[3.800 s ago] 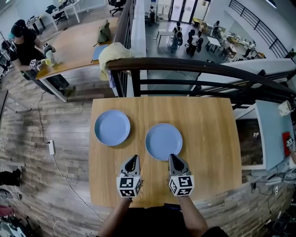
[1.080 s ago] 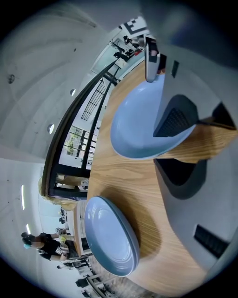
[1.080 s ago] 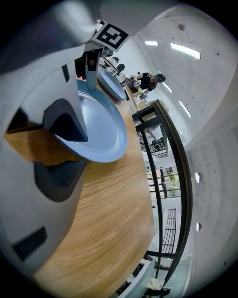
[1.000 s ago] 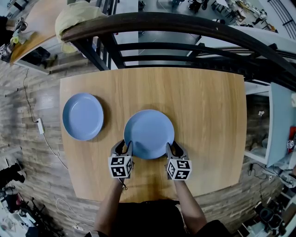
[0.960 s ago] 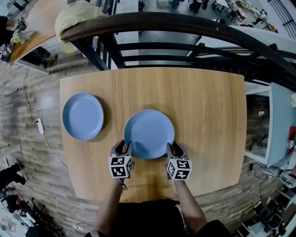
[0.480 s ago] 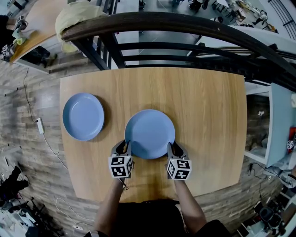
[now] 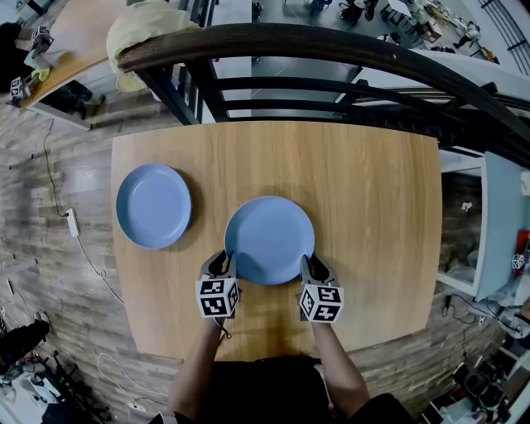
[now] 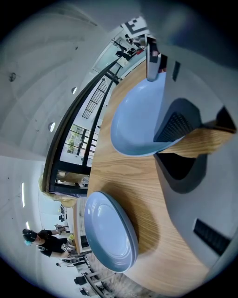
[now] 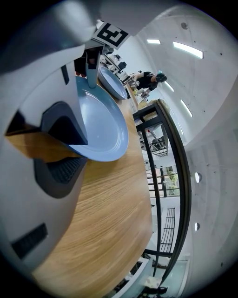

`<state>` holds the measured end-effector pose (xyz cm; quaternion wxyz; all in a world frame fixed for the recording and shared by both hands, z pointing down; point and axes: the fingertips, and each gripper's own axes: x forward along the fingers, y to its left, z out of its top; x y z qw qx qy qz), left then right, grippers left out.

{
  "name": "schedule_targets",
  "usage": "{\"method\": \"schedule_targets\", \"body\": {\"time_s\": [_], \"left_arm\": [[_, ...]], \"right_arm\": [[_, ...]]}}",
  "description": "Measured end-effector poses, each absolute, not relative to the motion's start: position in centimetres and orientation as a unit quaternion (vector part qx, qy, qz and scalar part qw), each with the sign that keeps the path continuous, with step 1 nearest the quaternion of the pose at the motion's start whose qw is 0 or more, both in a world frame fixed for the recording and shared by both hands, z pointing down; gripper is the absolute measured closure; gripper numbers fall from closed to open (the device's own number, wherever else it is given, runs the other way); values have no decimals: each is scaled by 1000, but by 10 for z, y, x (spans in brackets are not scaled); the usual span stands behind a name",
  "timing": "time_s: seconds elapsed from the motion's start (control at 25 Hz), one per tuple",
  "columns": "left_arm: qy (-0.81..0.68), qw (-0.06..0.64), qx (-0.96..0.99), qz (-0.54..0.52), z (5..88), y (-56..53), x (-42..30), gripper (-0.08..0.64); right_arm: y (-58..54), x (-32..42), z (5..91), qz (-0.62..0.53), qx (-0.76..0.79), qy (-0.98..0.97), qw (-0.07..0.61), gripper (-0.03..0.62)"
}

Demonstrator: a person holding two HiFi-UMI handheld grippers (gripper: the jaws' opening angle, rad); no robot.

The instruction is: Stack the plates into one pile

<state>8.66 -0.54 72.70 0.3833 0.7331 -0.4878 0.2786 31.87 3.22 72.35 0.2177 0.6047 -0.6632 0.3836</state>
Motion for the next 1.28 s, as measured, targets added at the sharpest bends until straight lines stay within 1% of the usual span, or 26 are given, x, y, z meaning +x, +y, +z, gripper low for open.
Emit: {"method": "schedule_targets", "body": {"time_s": [0.8, 1.28], "left_arm": [[-507, 374, 736, 248, 690, 12, 76, 477], [-547, 366, 720, 220, 653, 21, 51, 477]], "right_arm": [[40, 310, 685, 358, 601, -684, 209, 497], [26, 286, 648, 327, 574, -724, 198, 499]]}}
